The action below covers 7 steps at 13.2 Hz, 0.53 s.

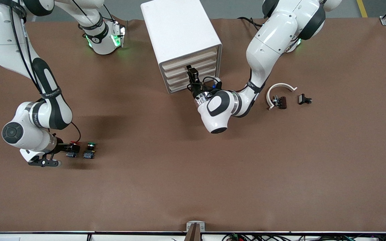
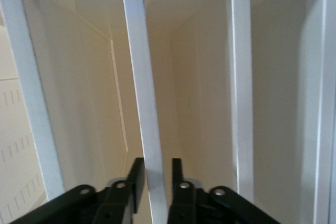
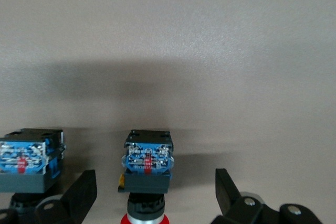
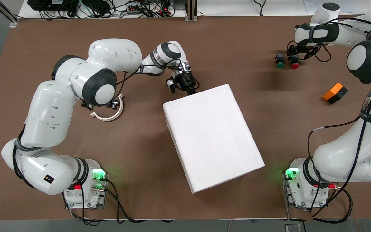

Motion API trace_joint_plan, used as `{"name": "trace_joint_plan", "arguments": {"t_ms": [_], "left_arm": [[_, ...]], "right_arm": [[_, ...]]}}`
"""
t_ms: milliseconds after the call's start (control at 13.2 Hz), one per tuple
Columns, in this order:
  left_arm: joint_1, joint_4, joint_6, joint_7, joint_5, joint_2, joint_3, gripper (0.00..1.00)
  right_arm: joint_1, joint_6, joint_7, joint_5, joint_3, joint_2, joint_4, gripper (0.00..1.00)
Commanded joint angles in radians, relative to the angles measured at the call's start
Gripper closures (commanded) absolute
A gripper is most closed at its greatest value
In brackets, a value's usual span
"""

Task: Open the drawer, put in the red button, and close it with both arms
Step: 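Grip the drawer with the left gripper while the right gripper reaches the red button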

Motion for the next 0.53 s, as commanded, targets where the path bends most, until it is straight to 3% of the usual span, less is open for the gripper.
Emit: {"name": "trace_joint_plan", "arguments": {"t_ms": [0, 76, 152, 455], "left_arm": [[0.004, 0.003, -0.014, 0.0, -0.006, 0.005, 0.004, 0.89], [0.005, 0.004, -0.014, 0.0, -0.005, 0.005, 0.006, 0.94], [0.007, 0.004, -0.014, 0.002, -0.006, 0.005, 0.007, 0.97], [0.011, 0.01, -0.014, 0.0, -0.005, 0.01, 0.015, 1.0]], "right_arm": [[-0.013, 0.021, 0.001, -0.004, 0.014, 0.026, 0.015, 0.0], [-0.015, 0.02, 0.001, -0.004, 0.014, 0.026, 0.015, 0.0], [-0.015, 0.02, 0.001, -0.004, 0.014, 0.026, 0.015, 0.19], [-0.018, 0.02, 0.001, -0.004, 0.014, 0.031, 0.015, 0.56]]}}
